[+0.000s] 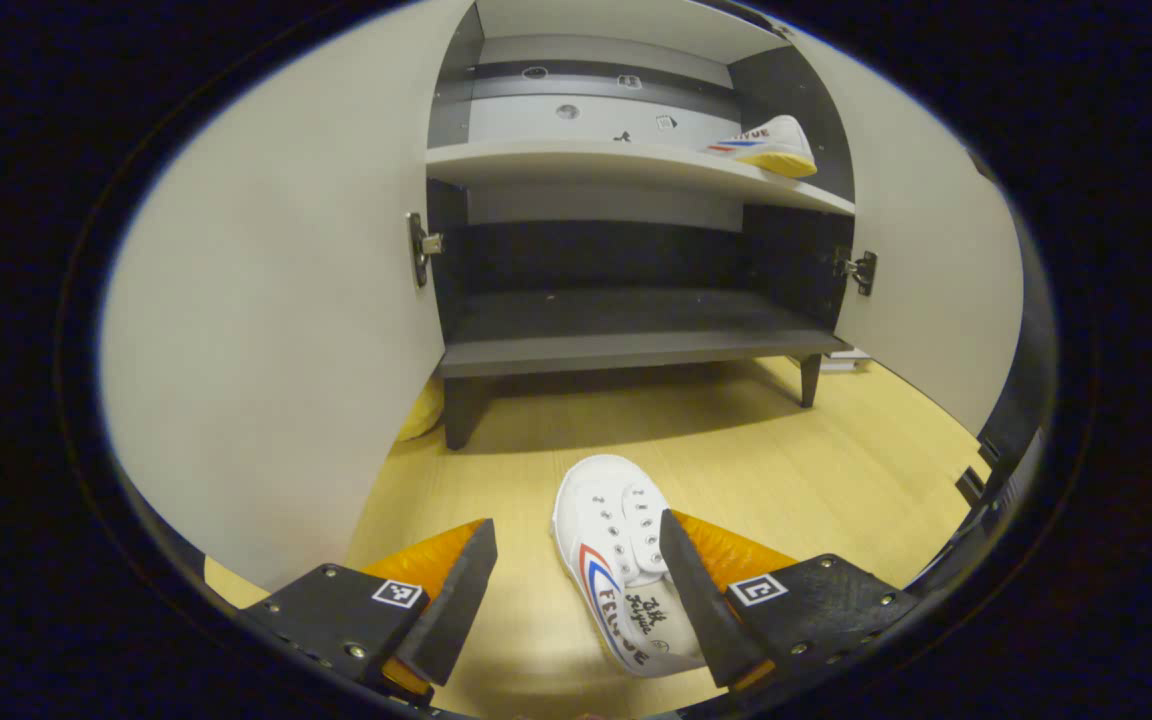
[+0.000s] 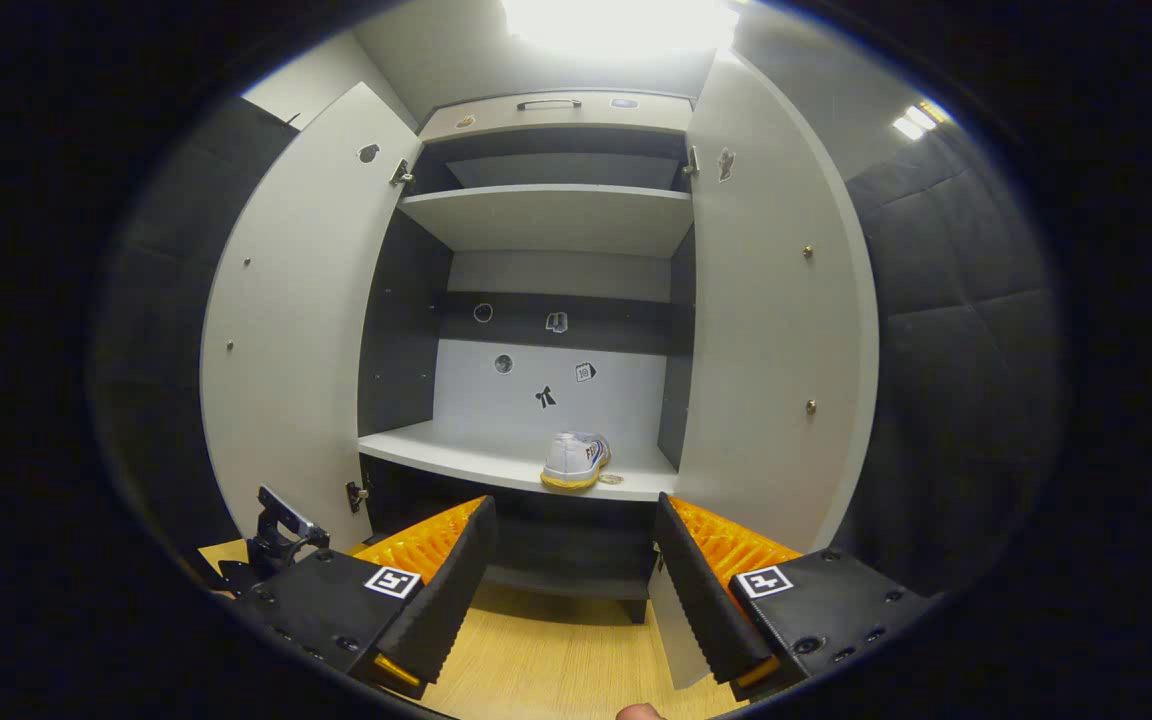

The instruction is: Grab one shoe with the right hand and put it into the shoe cabinet, grab the other shoe with the left hand and put it into the shoe cabinet; then close the right door with the right hand and the left door with the left hand.

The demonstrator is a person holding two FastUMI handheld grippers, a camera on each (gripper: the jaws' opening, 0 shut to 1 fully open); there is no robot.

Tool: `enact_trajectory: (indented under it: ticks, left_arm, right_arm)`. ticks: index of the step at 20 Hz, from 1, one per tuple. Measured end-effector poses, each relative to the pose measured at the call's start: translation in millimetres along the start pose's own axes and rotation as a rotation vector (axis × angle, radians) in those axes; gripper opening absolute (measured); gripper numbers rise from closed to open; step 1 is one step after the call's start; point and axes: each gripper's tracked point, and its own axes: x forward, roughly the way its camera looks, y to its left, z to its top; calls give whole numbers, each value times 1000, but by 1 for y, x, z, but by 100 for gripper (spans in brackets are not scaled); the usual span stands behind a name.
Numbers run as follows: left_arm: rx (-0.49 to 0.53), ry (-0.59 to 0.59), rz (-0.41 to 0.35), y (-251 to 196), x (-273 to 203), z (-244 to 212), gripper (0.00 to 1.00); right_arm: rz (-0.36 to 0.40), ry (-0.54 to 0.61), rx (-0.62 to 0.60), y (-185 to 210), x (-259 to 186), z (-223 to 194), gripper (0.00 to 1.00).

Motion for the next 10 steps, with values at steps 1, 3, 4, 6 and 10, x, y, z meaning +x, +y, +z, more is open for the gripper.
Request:
enact_trajectory:
  ticks: [1,3,4,6,10]
  left_arm:
    - [-5,25,-4,0,4,-7,95]
    - [-9,61,-3,1,12,-19,94]
    - [-8,80,1,2,16,-24,94]
    - [-9,121,13,5,23,-38,94]
    - [-28,185,17,7,31,-62,95]
  right_arm:
    - [-5,-2,4,-1,-4,1,99]
    - [-16,0,6,-5,-10,0,99]
    - [-18,4,7,-6,-13,0,98]
    - [-22,7,14,-7,-15,0,99]
    - [-19,6,7,-7,-16,2,98]
